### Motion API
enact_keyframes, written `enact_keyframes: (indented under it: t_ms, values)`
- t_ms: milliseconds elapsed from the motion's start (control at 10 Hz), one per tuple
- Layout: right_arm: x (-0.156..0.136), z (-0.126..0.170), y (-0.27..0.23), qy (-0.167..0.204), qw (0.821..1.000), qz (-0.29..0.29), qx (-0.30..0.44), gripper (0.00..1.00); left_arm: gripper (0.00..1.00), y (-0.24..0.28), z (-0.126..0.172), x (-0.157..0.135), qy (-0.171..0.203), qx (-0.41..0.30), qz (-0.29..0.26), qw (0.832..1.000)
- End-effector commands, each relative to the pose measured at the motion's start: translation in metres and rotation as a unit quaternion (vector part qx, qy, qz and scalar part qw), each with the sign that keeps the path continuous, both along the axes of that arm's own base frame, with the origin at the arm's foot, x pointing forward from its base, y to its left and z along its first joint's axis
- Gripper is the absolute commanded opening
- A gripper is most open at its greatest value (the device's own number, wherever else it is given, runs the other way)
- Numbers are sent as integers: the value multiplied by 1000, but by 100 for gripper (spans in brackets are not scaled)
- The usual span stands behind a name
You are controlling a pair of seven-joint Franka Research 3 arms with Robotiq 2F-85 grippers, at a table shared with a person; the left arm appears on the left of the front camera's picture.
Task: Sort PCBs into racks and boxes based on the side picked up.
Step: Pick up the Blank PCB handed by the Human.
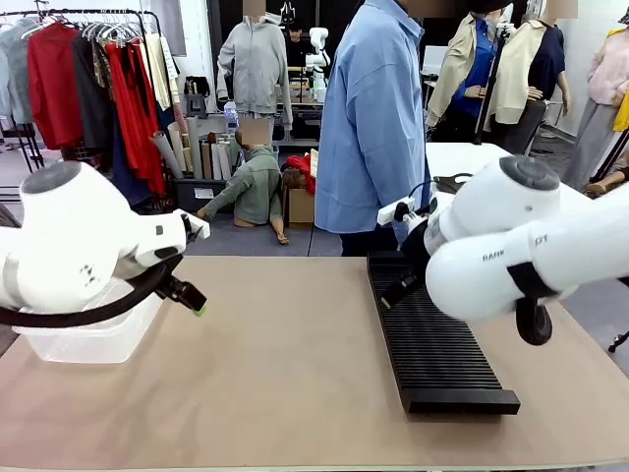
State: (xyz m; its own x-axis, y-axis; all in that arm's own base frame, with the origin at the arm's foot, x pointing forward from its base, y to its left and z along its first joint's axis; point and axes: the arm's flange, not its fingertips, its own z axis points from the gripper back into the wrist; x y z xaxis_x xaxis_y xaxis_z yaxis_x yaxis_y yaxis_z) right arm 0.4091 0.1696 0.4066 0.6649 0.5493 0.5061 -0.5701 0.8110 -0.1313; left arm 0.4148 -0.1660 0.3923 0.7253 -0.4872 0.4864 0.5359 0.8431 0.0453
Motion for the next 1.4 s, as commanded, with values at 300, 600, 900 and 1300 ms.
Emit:
enact_keyframes:
  t_ms: [300,600,900,1300]
  values:
    - [42,73,-16,164,977,-121,63,100,100,3,85,63,117,16,63,991]
    - [38,99,-47,210,954,-143,159,100,100,22,116,73,171,-100,51,979]
    - [39,113,-106,231,928,-146,254,100,100,76,118,67,174,-211,62,960]
    - [41,104,-182,263,878,-111,384,100,100,160,115,61,199,-371,16,907]
